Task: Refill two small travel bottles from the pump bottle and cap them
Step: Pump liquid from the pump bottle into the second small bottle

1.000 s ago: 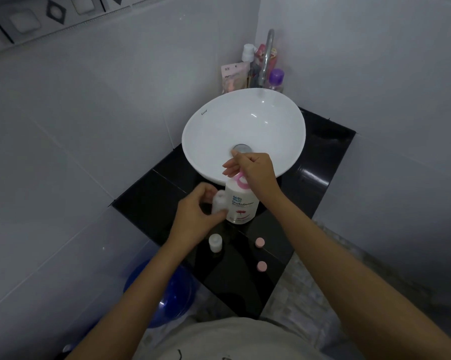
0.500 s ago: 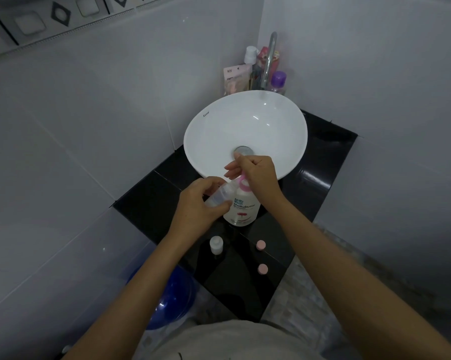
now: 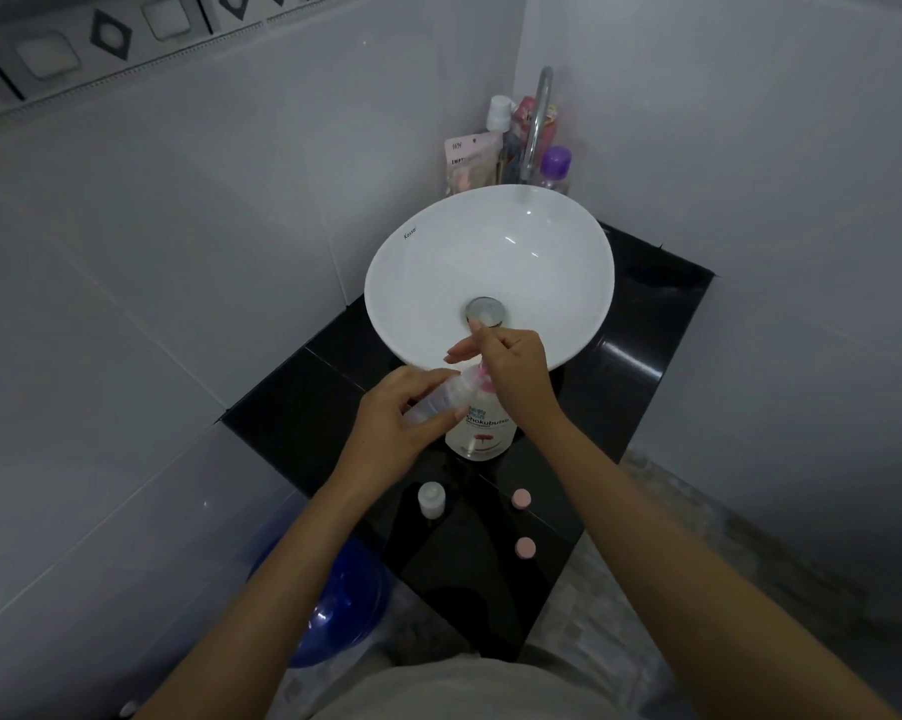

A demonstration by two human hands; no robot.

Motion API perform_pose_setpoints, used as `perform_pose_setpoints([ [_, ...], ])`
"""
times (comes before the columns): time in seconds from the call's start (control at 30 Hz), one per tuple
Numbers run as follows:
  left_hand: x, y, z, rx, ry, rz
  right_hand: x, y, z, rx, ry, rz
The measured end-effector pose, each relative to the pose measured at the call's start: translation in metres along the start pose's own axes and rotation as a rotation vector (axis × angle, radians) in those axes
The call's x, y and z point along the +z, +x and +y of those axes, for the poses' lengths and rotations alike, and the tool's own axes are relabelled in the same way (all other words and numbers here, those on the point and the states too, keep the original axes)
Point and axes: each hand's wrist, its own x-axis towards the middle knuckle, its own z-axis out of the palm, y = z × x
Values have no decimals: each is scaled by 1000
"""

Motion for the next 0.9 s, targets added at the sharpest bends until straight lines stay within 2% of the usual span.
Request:
perform_pose_setpoints([
  [0.3,-3,1,6,-24,-138,-52,-8,5,-12,-22,-14,-49],
  [0.5,-4,2,5,-36,-126,-94,-5,1,-2,-34,-57,-46],
  [0.63,-3,1,2,-43,-147,-93,-8,3,-6,22,-91,-80],
  [0.8,-5,2,5,-39,-172,-93,-9,3,-15,-53,-73,-42],
  [0.9,-4,2,5,-43,-168,-99,-8,-2,-11,-37,-73,-43],
])
